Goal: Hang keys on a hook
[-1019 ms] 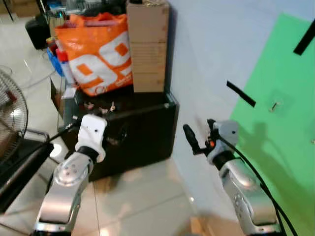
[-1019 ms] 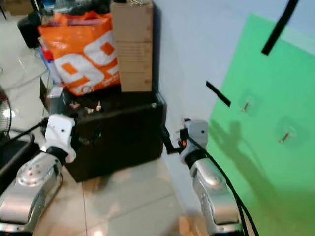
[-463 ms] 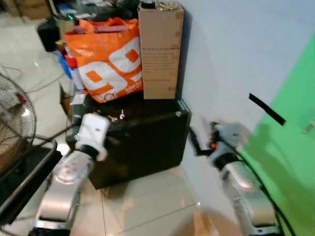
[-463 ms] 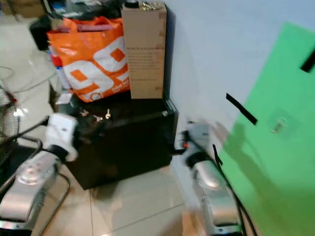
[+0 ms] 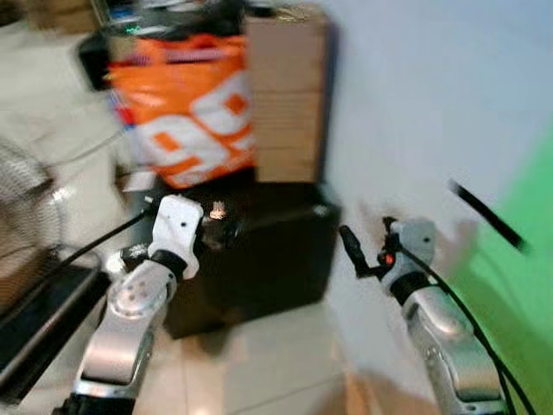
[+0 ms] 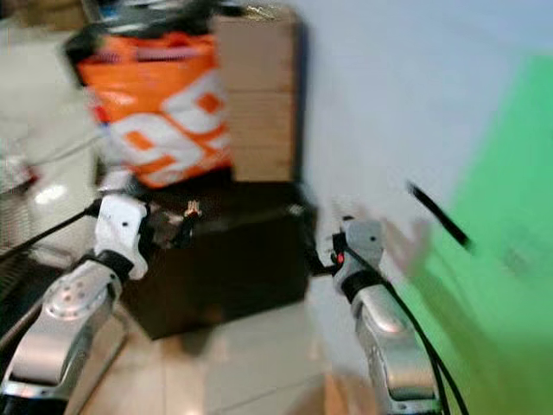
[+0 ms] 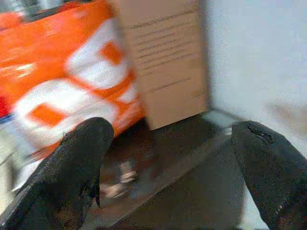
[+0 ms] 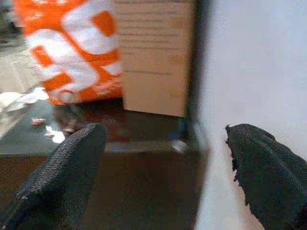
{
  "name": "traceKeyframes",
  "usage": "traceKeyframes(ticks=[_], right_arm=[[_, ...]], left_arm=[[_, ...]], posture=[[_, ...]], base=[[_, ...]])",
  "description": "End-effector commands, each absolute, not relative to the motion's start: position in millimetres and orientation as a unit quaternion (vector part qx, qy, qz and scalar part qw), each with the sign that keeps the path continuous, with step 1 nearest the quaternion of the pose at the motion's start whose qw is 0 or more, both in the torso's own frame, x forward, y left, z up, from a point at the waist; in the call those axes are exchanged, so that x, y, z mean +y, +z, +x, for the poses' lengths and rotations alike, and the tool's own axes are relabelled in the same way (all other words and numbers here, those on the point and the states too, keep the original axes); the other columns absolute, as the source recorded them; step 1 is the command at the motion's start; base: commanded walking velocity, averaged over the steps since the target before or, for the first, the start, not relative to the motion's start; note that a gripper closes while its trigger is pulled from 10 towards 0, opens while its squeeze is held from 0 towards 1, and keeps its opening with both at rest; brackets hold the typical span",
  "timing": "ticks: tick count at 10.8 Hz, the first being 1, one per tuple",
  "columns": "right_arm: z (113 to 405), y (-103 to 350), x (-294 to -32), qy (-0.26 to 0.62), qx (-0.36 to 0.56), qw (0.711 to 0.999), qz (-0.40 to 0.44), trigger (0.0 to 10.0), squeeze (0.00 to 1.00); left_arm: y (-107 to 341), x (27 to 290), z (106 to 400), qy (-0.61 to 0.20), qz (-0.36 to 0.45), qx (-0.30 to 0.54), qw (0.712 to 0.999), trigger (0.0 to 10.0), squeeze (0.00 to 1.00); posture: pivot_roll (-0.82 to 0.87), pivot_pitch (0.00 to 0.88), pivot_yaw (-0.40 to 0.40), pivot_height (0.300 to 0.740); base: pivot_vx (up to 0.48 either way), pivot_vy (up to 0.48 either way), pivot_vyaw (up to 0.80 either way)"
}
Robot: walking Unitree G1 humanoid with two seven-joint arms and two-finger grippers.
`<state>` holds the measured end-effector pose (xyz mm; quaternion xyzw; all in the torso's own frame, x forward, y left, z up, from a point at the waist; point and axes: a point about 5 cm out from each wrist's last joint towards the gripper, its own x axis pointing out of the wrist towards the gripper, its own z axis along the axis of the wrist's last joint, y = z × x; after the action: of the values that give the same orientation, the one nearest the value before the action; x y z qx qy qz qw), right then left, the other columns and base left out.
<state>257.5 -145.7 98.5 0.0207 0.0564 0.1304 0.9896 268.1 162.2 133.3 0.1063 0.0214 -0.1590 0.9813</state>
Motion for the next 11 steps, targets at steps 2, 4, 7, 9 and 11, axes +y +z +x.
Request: traceKeyframes(ticks=[2, 4, 7, 9, 11], right_arm=[[260.9, 105.6, -134.1, 0.152, 0.04, 0.987, 0.023, 10.0, 1.0], [261.6, 104.6, -134.9, 0.15, 0.043, 0.987, 0.028, 10.0, 1.0], [261.6, 103.6, -133.7, 0.159, 0.044, 0.986, 0.028, 10.0, 1.0], [261.9, 103.2, -132.4, 0.166, 0.045, 0.985, 0.026, 10.0, 1.0], [262.2, 103.6, -131.8, 0.176, 0.044, 0.983, 0.02, 10.0, 1.0]], left_arm=[[133.8, 173.5, 266.9, -0.144, 0.117, 0.024, 0.982, 10.0, 0.13], [133.9, 173.4, 266.8, -0.144, 0.118, 0.023, 0.982, 10.0, 0.13], [134.4, 173.8, 266.3, -0.145, 0.12, 0.022, 0.982, 10.0, 0.13], [134.5, 174.1, 265.7, -0.146, 0.122, 0.022, 0.982, 10.0, 0.13], [134.4, 174.0, 265.4, -0.147, 0.122, 0.022, 0.981, 10.0, 0.13]], posture=[[-0.06, 0.0, 0.029, 0.74], [-0.06, 0.0, 0.027, 0.74], [-0.05, 0.0, 0.025, 0.74], [-0.05, 0.0, 0.023, 0.74], [-0.05, 0.0, 0.023, 0.74]], base=[[0.399, 0.0, 0.79], [0.398, 0.0, 0.0], [0.401, 0.0, 0.0], [0.405, 0.0, 0.0], [0.401, 0.0, 0.0]])
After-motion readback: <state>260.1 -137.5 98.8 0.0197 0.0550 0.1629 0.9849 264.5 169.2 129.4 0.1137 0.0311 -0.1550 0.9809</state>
